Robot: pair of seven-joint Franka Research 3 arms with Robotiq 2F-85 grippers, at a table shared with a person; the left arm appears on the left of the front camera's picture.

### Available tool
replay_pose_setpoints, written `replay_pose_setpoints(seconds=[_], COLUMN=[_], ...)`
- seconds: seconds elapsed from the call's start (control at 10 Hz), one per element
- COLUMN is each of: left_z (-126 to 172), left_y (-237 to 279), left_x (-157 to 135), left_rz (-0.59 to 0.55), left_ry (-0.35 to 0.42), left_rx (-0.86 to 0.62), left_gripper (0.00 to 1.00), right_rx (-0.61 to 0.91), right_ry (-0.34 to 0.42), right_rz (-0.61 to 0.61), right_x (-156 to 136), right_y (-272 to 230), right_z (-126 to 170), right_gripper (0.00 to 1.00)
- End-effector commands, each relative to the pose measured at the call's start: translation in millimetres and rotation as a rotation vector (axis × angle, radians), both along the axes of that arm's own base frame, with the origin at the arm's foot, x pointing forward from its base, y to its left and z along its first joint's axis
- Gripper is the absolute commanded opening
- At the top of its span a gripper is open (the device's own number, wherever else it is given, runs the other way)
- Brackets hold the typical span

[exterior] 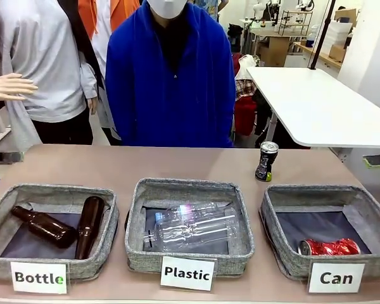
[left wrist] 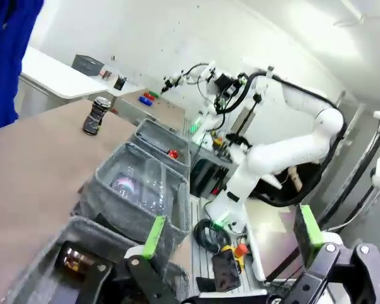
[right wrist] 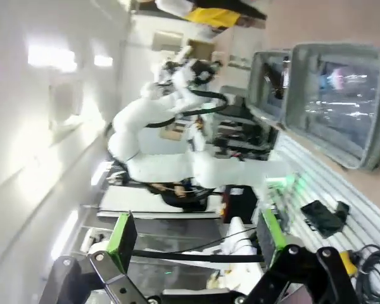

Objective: Sort the can waste into the basket.
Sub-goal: Pick up the can waste from the table and place it in the right Fabric basket.

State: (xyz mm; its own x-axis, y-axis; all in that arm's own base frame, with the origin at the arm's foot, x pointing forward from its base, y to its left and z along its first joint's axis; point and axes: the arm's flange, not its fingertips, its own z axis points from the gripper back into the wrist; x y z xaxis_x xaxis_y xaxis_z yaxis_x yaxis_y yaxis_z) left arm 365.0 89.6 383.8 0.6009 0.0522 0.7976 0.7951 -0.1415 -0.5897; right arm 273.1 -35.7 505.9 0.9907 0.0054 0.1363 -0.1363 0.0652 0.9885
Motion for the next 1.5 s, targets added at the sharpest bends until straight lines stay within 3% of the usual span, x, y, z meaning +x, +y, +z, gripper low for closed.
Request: replay_pose_setpoints(seconds=[0.0, 0.1, 1.4], left_z=[8, 0, 0], left_y=[0, 0, 0], left_x=[14, 0, 0], left_rz=[0.006, 0.000, 0.000], left_ry=[-0.047, 0.000, 0.000], left_rx=[-0.026, 0.000, 0.000], left_gripper=[1.00, 1.00, 1.00], right_rx=[0.006, 0.000, 0.000], right_ry=[0.017, 0.000, 0.000], right_rz=[-0.060, 0.000, 0.000], right_x=[-6, 0, 0], right_y=[8, 0, 0], right_z=[-18, 0, 0], right_gripper=[1.00, 1.00, 1.00])
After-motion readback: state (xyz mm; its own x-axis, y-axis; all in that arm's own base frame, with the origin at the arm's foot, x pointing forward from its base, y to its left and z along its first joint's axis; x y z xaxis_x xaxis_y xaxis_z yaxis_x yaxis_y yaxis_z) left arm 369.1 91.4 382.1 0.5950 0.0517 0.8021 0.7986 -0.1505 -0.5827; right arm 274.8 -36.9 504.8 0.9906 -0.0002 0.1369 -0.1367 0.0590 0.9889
